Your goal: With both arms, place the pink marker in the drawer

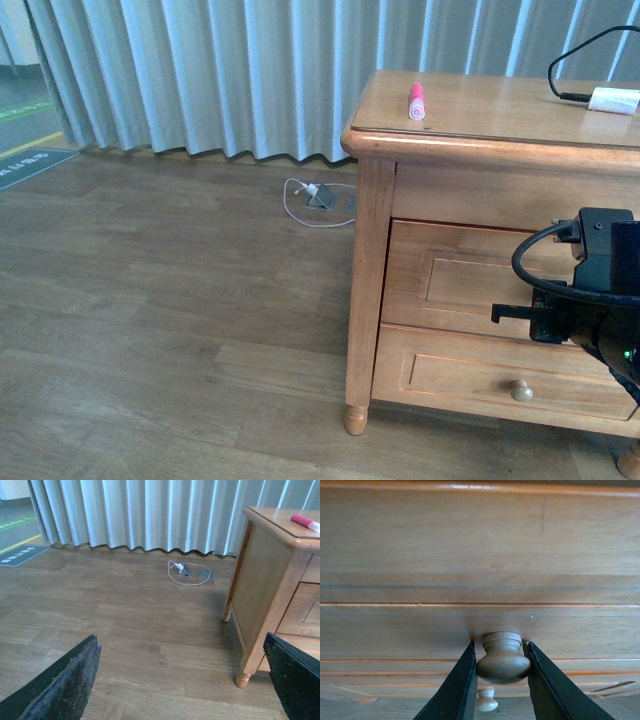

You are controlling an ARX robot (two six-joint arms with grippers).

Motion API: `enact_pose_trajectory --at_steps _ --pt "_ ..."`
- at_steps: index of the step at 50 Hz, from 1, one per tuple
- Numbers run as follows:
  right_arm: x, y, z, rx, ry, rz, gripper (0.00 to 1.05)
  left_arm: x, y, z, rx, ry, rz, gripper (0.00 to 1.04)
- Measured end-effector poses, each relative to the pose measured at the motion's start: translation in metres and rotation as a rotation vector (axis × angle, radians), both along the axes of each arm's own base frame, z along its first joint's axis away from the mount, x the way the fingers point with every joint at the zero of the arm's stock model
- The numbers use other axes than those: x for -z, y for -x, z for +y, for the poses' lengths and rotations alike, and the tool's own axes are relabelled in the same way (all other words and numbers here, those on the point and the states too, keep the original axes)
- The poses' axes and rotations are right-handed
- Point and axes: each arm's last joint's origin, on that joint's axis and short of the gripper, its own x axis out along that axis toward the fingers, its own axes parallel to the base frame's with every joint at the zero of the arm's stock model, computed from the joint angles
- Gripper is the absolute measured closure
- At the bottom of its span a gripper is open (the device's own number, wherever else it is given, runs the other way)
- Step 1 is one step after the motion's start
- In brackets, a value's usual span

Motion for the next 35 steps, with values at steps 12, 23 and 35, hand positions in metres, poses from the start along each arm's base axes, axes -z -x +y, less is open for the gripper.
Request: enact_pose_trajectory --at_steps 12,23,35 --pt "-0.003 0.012 -0.007 -0.031 -0.052 0.003 0.83 0.000 0.000 0.000 0.000 0.000 0.000 0.06" --pt "-0.006 0.055 -0.011 -0.058 -0.102 0.037 0.83 0.000 0.000 0.000 0.000 0.000 0.000 0.06" --pt "-0.007 0.119 -0.019 -0.106 -0.148 0.086 0.83 0.000 0.000 0.000 0.000 0.000 0.000 0.06"
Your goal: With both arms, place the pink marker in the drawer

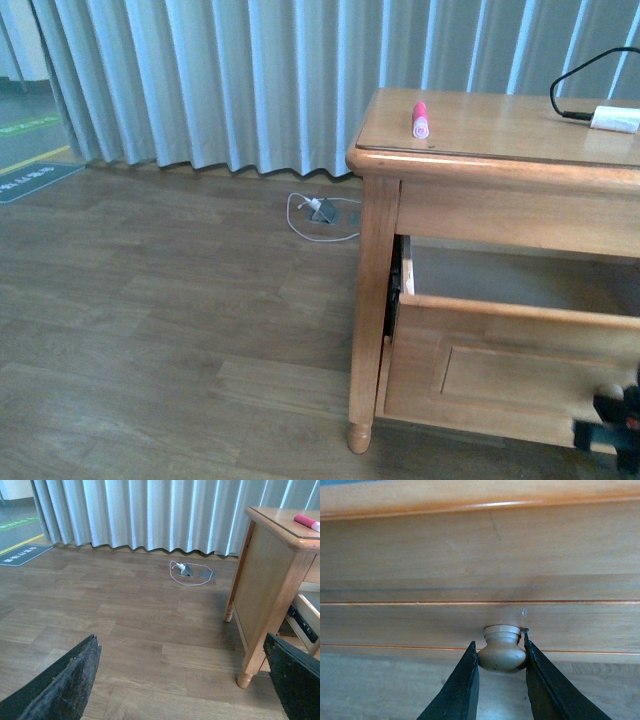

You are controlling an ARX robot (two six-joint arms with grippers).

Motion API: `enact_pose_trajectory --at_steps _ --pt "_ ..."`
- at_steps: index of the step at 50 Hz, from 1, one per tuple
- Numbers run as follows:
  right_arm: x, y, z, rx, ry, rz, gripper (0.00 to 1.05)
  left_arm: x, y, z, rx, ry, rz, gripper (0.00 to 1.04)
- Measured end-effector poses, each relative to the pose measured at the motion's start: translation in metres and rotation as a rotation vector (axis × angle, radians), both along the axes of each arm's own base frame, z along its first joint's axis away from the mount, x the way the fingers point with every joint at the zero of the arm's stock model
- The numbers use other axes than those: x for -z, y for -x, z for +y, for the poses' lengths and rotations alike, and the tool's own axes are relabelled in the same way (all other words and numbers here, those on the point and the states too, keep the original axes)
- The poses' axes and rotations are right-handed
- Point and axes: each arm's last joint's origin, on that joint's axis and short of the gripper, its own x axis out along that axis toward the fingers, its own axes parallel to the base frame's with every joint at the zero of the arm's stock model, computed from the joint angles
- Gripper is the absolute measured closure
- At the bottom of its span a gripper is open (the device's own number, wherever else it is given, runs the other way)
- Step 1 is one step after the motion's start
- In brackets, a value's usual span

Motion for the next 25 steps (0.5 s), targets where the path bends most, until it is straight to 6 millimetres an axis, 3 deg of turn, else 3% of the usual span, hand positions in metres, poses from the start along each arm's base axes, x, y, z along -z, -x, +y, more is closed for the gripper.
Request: enact_pose_trajectory --at_steps 6,13,15,16,17,25 --pt "0.000 0.030 -0.005 -0.026 -0.024 0.027 0.83 0.000 0.000 0.000 0.000 0.000 0.000 0.06" --pt "0.000 0.043 -0.005 -0.036 -0.031 0.037 0.83 0.000 0.000 0.000 0.000 0.000 0.000 0.06" --pt "-0.001 0.044 -0.005 -0.040 -0.029 0.037 0.79 0.000 0.000 0.000 0.000 0.000 0.000 0.06" --pt "-0.003 0.051 -0.006 -0.033 -0.031 0.047 0.63 0.000 0.000 0.000 0.000 0.000 0.000 0.06" --pt "-0.005 0.053 -0.007 -0.029 -0.032 0.053 0.57 0.000 0.000 0.000 0.000 0.000 0.000 0.06" --pt "-0.035 0.071 -0.020 0.004 -0.063 0.070 0.25 0.000 0.000 0.000 0.000 0.000 0.000 0.06"
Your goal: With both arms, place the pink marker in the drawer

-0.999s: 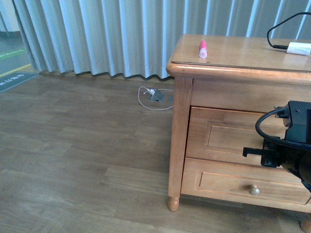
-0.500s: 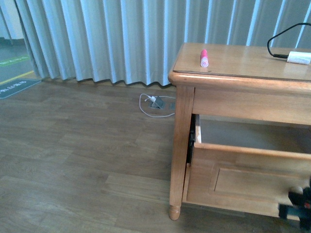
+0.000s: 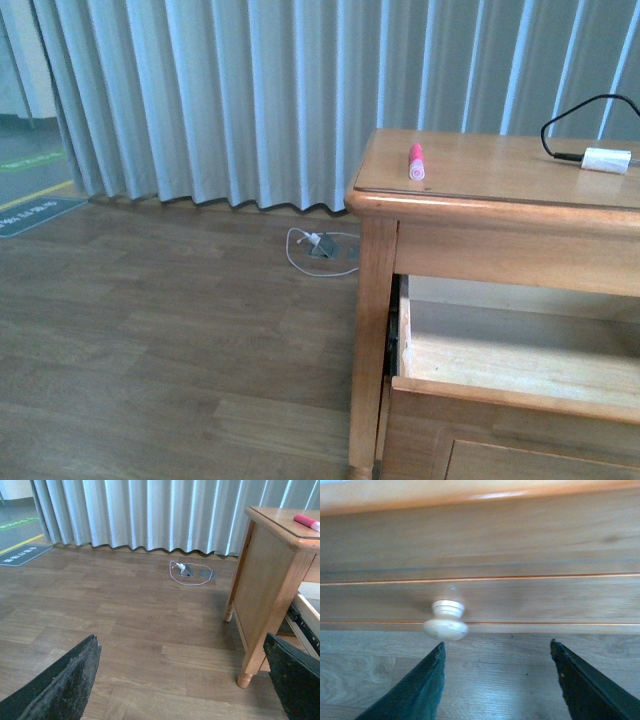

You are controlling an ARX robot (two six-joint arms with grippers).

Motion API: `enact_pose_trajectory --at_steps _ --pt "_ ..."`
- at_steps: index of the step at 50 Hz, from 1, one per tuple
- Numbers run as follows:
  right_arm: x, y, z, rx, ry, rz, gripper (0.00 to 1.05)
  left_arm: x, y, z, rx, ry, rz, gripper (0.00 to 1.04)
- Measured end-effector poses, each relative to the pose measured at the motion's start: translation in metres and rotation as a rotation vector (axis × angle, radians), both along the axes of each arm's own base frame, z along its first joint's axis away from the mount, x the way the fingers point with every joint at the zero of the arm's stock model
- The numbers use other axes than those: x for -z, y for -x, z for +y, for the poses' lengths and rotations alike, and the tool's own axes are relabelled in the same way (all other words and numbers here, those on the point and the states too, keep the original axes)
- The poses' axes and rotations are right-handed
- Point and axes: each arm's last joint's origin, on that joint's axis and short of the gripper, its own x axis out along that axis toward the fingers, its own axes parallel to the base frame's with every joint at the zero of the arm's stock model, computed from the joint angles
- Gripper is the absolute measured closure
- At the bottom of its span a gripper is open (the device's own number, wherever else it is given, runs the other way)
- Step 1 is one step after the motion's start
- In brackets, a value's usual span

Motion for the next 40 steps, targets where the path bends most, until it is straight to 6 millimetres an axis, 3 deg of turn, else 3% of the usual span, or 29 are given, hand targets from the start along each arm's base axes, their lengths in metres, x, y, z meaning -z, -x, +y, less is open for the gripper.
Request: enact_pose_trajectory --at_steps 5,11,18,28,40 --pt "-0.034 0.013 -0.008 -0.017 -0.050 -0.032 0.06 0.000 0.000 0.000 0.000 0.000 0.000 0.06" --pt "-0.079 0.032 -0.014 -0.059 -0.085 -0.111 0.08 0.000 0.000 0.000 0.000 0.000 0.000 0.06" --pt "-0.111 0.053 -0.018 -0.106 -0.094 -0.188 0.08 0.000 0.000 0.000 0.000 0.000 0.000 0.06" --pt "-0.127 0.076 -0.020 -0.132 -0.096 -0.247 0.08 0.000 0.000 0.000 0.000 0.000 0.000 0.06" --pt "-0.128 0.079 -0.022 -0.126 -0.099 -0.260 0.08 0.000 0.000 0.000 0.000 0.000 0.000 0.06"
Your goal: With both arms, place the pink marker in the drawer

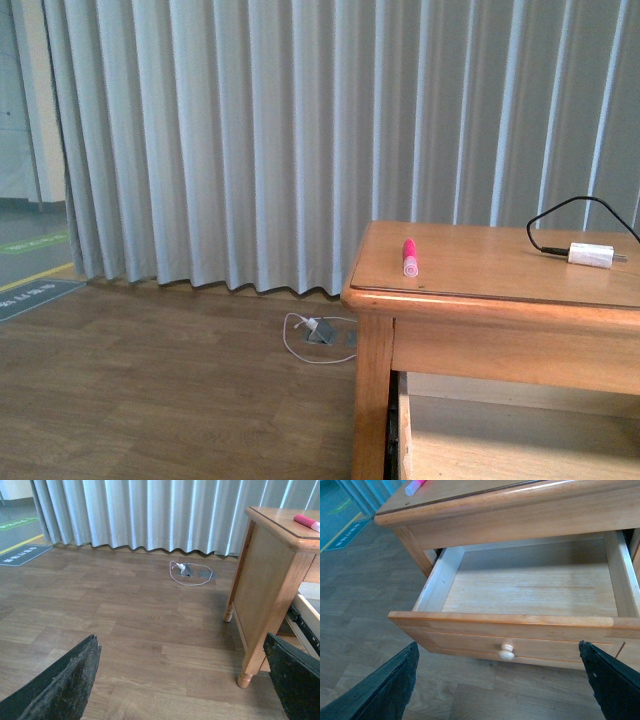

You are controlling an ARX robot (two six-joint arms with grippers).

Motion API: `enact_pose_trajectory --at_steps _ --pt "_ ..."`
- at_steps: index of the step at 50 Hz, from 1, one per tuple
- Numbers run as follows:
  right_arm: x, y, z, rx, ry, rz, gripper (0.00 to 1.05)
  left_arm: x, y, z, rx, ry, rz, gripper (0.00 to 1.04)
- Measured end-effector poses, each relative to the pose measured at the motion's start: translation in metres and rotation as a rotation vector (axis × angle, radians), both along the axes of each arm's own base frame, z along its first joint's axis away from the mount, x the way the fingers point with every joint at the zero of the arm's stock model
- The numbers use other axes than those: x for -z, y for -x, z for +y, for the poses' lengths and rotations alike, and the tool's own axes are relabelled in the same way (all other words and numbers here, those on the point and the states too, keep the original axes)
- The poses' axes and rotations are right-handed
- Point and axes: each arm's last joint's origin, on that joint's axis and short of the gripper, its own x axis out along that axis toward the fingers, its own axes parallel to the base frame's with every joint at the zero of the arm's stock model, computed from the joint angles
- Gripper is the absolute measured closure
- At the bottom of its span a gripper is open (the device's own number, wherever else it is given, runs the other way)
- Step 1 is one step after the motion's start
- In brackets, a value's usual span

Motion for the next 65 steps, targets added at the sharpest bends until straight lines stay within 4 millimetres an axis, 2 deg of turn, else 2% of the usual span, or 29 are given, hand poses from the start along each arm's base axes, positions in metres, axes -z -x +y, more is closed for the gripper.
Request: enact_pose_trajectory --at_steps 16,23,27,35,43,51,65 --pt "0.000 0.000 0.000 -0.001 0.000 -0.001 0.08 0.000 0.000 0.000 0.000 0.000 0.000 0.06" --pt "0.000 0.000 0.000 -0.001 0.000 -0.001 0.08 -0.009 -0.011 -0.004 -0.295 0.054 -0.040 0.06" --pt "0.000 0.000 0.000 -0.002 -0.001 -0.001 0.08 -0.020 -0.029 -0.007 -0.289 0.048 -0.009 0.06" --pt "0.000 0.000 0.000 -0.002 -0.001 -0.001 0.08 -0.066 -0.081 -0.018 -0.152 0.024 -0.031 0.06" --pt "0.000 0.000 0.000 -0.002 -0.001 -0.001 0.08 -0.092 -0.143 -0.040 -0.024 -0.027 -0.012 0.06" --pt "0.000 0.000 0.000 -0.002 -0.001 -0.001 0.08 -0.106 -0.212 -0.084 0.145 -0.080 0.037 0.06" --pt "0.000 0.000 0.000 -0.002 -0.001 -0.001 0.08 -0.111 -0.298 -0.156 0.310 -0.109 0.095 0.06"
